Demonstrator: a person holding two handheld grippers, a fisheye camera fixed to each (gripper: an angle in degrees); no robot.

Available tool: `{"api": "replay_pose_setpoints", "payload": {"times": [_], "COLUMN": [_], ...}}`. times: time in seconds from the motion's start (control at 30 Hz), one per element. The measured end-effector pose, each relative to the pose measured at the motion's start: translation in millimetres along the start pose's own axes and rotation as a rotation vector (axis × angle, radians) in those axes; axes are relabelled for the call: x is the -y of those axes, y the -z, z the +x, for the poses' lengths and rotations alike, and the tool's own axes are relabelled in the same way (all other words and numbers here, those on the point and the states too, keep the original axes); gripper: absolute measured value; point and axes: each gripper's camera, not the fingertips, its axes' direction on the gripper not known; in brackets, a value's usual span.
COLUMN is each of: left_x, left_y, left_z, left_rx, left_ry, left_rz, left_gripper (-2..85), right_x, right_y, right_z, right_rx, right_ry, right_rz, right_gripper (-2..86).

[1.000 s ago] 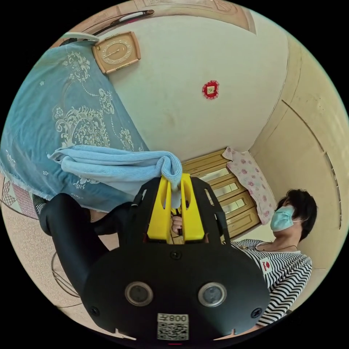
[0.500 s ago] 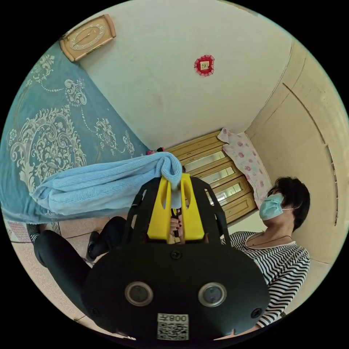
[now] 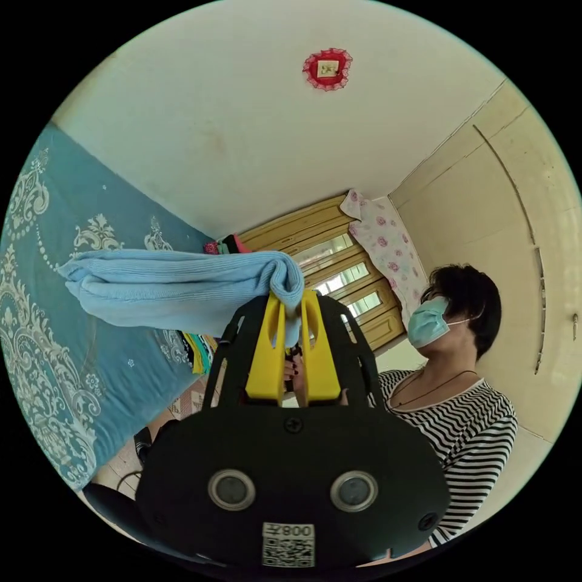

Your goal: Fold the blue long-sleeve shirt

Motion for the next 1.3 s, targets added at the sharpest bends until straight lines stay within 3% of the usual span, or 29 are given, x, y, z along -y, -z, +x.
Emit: {"api": "replay_pose_setpoints", "payload": {"times": [0.27,0.67,1.0,1.3], "left_x": [102.3,142.8,196.2,280.9], "left_y": [-234.7,-574.7,-777.1,-939.5], "left_z": [47.4,61.0,7.9,-64.6], "left_rx": [-0.176,-0.417,-0.506,-0.586], "left_ry": [-0.091,-0.144,-0.144,-0.132], "left_rz": [-0.291,-0.527,-0.590,-0.506], "left_gripper": [4.9,5.1,5.1,5.2], "right_x": [-28.0,-97.4,-58.7,76.3], "right_y": [219.0,534.9,713.0,851.4], "right_z": [-8.6,39.9,167.3,255.8], "right_rx": [-0.092,-0.282,-0.313,-0.413], "right_ry": [0.125,0.244,0.240,0.248], "right_rz": [0.246,0.507,0.590,0.525], "right_gripper": [3.5,3.1,2.8,2.3]}}
